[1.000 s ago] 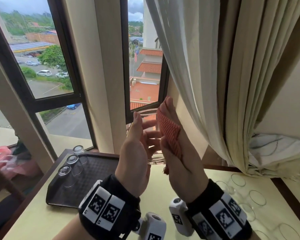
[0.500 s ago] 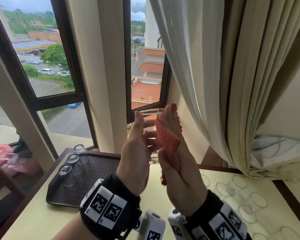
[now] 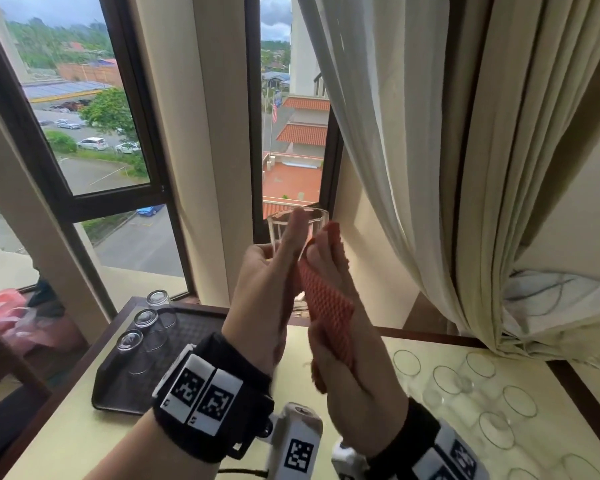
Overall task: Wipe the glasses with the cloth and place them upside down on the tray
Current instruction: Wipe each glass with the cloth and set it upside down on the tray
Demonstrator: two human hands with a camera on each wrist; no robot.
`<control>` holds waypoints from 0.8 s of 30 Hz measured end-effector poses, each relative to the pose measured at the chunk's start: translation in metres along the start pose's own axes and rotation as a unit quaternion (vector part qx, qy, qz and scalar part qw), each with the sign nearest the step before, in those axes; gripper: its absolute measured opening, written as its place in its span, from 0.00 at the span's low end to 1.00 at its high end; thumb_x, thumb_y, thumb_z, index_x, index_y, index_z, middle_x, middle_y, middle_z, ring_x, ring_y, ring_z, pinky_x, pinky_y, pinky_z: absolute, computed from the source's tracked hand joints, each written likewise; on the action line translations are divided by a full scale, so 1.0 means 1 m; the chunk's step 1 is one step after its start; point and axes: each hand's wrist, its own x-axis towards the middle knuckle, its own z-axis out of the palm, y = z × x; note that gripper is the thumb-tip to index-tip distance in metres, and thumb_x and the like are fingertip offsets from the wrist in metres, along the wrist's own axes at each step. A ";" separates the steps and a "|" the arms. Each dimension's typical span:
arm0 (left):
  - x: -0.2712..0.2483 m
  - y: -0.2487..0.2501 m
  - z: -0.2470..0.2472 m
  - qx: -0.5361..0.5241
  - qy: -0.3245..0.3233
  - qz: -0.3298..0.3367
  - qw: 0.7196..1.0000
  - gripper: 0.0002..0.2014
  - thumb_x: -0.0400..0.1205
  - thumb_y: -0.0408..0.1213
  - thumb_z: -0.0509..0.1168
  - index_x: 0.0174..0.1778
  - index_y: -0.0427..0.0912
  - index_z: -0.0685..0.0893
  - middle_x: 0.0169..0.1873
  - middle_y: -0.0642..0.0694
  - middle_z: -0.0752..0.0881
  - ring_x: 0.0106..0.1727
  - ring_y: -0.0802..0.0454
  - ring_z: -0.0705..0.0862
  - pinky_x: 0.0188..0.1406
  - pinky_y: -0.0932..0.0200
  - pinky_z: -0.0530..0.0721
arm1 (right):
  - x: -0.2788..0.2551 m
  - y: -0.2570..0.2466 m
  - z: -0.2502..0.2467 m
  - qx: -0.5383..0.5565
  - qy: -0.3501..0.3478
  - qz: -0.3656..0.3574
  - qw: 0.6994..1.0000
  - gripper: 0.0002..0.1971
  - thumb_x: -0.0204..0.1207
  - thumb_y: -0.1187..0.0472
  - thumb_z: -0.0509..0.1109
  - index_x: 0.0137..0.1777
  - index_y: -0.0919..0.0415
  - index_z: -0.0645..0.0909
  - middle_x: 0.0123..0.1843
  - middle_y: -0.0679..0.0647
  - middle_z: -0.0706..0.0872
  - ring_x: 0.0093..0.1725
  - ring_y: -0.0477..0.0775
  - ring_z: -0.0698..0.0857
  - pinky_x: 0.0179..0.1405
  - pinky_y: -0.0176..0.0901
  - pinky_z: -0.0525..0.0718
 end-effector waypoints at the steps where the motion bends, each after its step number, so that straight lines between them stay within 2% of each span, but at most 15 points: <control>1: -0.001 -0.003 0.000 -0.009 -0.008 -0.008 1.000 0.53 0.74 0.74 0.74 0.72 0.24 0.82 0.65 0.15 0.84 0.69 0.17 0.85 0.77 0.25 0.81 | 0.007 0.002 -0.004 0.002 0.013 0.014 1.000 0.31 0.89 0.50 0.57 0.90 0.30 0.55 0.84 0.68 0.73 0.65 0.89 0.78 0.71 0.92 0.70; 3: -0.002 -0.011 0.000 -0.015 -0.007 -0.025 1.000 0.47 0.80 0.74 0.65 0.75 0.31 0.82 0.65 0.22 0.87 0.68 0.24 0.88 0.77 0.29 0.82 | 0.019 0.007 -0.012 0.011 0.034 0.026 0.999 0.31 0.89 0.47 0.57 0.90 0.28 0.54 0.75 0.69 0.78 0.59 0.63 0.78 0.74 0.76 0.77; 5: -0.003 -0.016 0.002 -0.030 -0.005 -0.046 0.998 0.46 0.81 0.75 0.63 0.75 0.33 0.82 0.61 0.26 0.89 0.62 0.32 0.89 0.75 0.32 0.82 | 0.027 0.017 -0.019 0.032 0.048 0.031 0.998 0.31 0.87 0.44 0.58 0.88 0.24 0.56 0.77 0.53 0.77 0.63 0.48 0.71 0.71 0.56 0.74; 7: -0.002 -0.018 0.003 -0.043 0.020 -0.058 0.997 0.46 0.82 0.76 0.62 0.71 0.33 0.86 0.56 0.32 0.88 0.60 0.34 0.86 0.73 0.35 0.81 | 0.022 0.021 -0.019 0.022 0.042 0.024 0.999 0.31 0.87 0.43 0.59 0.88 0.25 0.57 0.78 0.49 0.75 0.64 0.52 0.71 0.68 0.55 0.73; 9: 0.000 -0.020 -0.001 -0.042 0.035 -0.068 0.996 0.43 0.83 0.75 0.58 0.65 0.37 0.91 0.57 0.33 0.90 0.63 0.29 0.87 0.74 0.37 0.81 | 0.011 0.015 -0.012 -0.003 0.021 -0.003 1.000 0.32 0.88 0.50 0.59 0.90 0.33 0.58 0.82 0.48 0.73 0.65 0.61 0.78 0.72 0.65 0.78; 10: 0.002 -0.020 -0.005 -0.039 0.035 -0.079 0.995 0.42 0.83 0.76 0.56 0.64 0.39 0.93 0.62 0.32 0.91 0.68 0.27 0.87 0.79 0.33 0.80 | 0.001 0.010 -0.009 -0.018 0.007 -0.024 1.000 0.33 0.88 0.55 0.59 0.92 0.41 0.58 0.89 0.48 0.68 0.73 0.71 0.79 0.78 0.74 0.76; 11: 0.003 -0.019 -0.008 -0.036 0.036 -0.092 0.995 0.42 0.83 0.77 0.55 0.64 0.42 0.94 0.64 0.33 0.91 0.71 0.29 0.88 0.79 0.30 0.80 | -0.004 0.019 -0.003 -0.051 -0.002 -0.062 0.997 0.33 0.89 0.59 0.59 0.93 0.51 0.58 0.94 0.50 0.60 0.86 0.70 0.70 0.84 0.76 0.69; 13: 0.007 -0.017 -0.013 -0.023 0.050 -0.097 0.994 0.43 0.81 0.79 0.56 0.64 0.43 0.94 0.61 0.36 0.93 0.67 0.34 0.91 0.75 0.32 0.85 | -0.012 0.039 0.004 -0.084 -0.009 -0.085 0.993 0.32 0.90 0.61 0.58 0.93 0.58 0.57 0.95 0.52 0.53 0.93 0.62 0.56 0.92 0.62 0.59; 14: 0.009 -0.017 -0.015 -0.020 0.051 -0.097 0.994 0.44 0.80 0.79 0.56 0.63 0.42 0.94 0.55 0.39 0.94 0.60 0.37 0.93 0.68 0.37 0.88 | -0.012 0.048 0.005 -0.079 -0.008 -0.075 0.994 0.32 0.92 0.59 0.58 0.94 0.50 0.55 0.95 0.50 0.55 0.92 0.60 0.61 0.91 0.58 0.61; 16: 0.009 -0.016 -0.013 -0.022 0.041 -0.091 0.995 0.44 0.78 0.77 0.55 0.62 0.39 0.92 0.42 0.43 0.91 0.44 0.45 0.90 0.50 0.46 0.88 | -0.011 0.053 0.004 -0.037 0.006 -0.011 0.999 0.33 0.91 0.56 0.60 0.92 0.34 0.54 0.88 0.57 0.71 0.73 0.72 0.81 0.75 0.64 0.81; 17: 0.008 -0.016 -0.012 -0.024 0.029 -0.087 0.995 0.44 0.78 0.76 0.54 0.62 0.37 0.91 0.40 0.43 0.90 0.40 0.46 0.89 0.46 0.47 0.87 | -0.010 0.048 0.000 0.001 0.018 0.031 0.999 0.33 0.89 0.54 0.61 0.91 0.33 0.58 0.73 0.64 0.82 0.55 0.76 0.86 0.58 0.66 0.90; 19: 0.005 -0.020 -0.007 -0.026 0.011 -0.079 0.996 0.44 0.81 0.75 0.53 0.61 0.35 0.90 0.41 0.39 0.90 0.38 0.43 0.89 0.41 0.49 0.89 | -0.001 0.035 -0.009 0.073 0.050 0.101 0.991 0.30 0.86 0.49 0.62 0.89 0.46 0.68 0.46 0.48 0.89 0.31 0.57 0.82 0.31 0.44 0.85; 21: 0.002 -0.022 0.000 -0.029 0.012 -0.070 0.997 0.42 0.85 0.73 0.52 0.59 0.34 0.89 0.40 0.38 0.89 0.36 0.45 0.88 0.36 0.54 0.88 | 0.016 0.027 -0.019 0.082 0.079 0.115 0.987 0.28 0.86 0.48 0.61 0.85 0.53 0.73 0.38 0.38 0.88 0.31 0.44 0.79 0.32 0.35 0.81; 23: 0.003 -0.024 0.005 -0.025 0.028 -0.065 0.997 0.44 0.85 0.76 0.55 0.60 0.34 0.90 0.43 0.34 0.88 0.40 0.41 0.86 0.45 0.51 0.88 | 0.028 0.018 -0.020 0.062 0.071 0.067 0.993 0.27 0.88 0.46 0.61 0.87 0.38 0.70 0.60 0.37 0.89 0.51 0.46 0.83 0.54 0.43 0.84; 24: 0.005 -0.026 0.005 -0.022 0.032 -0.061 0.997 0.45 0.83 0.78 0.57 0.61 0.35 0.91 0.48 0.31 0.88 0.45 0.36 0.86 0.53 0.44 0.87 | 0.031 0.013 -0.019 0.029 0.055 0.037 0.997 0.29 0.88 0.47 0.59 0.88 0.31 0.64 0.77 0.42 0.83 0.66 0.56 0.84 0.65 0.58 0.85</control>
